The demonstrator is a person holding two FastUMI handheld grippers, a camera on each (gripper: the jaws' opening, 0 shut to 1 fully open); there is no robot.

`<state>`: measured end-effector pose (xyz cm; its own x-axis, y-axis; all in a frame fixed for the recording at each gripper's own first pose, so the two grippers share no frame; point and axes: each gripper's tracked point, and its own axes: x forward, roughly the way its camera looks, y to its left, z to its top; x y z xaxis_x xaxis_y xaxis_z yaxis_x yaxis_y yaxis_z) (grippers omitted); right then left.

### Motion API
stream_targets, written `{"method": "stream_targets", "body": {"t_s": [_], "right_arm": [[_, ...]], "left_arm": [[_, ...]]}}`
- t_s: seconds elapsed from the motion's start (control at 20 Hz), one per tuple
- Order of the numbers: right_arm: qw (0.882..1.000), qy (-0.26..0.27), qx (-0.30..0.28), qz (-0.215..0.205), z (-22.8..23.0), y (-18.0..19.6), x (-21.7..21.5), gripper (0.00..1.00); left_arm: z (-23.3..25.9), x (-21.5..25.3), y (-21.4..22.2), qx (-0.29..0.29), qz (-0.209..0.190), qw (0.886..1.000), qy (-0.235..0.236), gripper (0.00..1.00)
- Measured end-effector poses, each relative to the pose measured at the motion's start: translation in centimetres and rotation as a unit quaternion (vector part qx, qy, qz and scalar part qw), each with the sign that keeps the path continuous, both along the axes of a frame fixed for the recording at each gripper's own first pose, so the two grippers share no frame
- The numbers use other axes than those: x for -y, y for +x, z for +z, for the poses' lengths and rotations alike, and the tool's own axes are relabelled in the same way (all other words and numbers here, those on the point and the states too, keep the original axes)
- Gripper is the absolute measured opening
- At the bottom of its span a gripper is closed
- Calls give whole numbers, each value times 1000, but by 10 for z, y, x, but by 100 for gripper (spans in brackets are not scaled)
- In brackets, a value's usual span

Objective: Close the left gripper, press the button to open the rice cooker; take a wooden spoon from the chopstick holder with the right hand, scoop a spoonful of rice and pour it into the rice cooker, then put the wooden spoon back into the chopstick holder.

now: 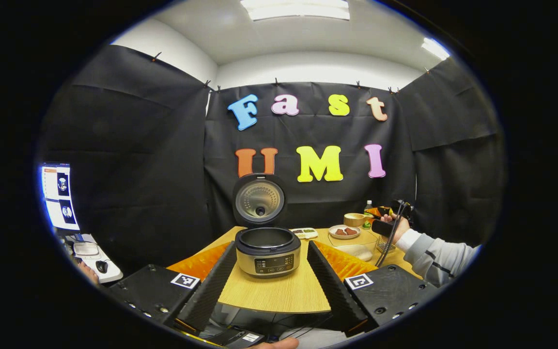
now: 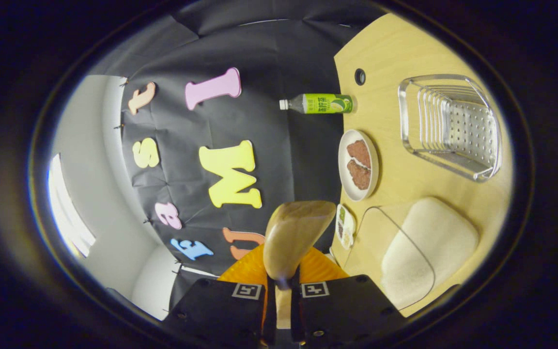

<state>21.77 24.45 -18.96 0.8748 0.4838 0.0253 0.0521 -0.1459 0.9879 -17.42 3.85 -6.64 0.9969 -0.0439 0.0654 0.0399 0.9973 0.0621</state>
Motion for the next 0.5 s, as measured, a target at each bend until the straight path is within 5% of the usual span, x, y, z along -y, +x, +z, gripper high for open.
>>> {"method": "stream_targets", "body": {"t_s": [0.25, 0.5], "right_arm": [[999, 44, -28, 7, 21, -11, -35, 16], [999, 33, -29, 22, 37, -15, -75, 16]], "left_arm": [[7, -12, -8, 6, 8, 1000, -3, 94], [19, -28, -14, 14, 16, 1000, -6, 94]]}}
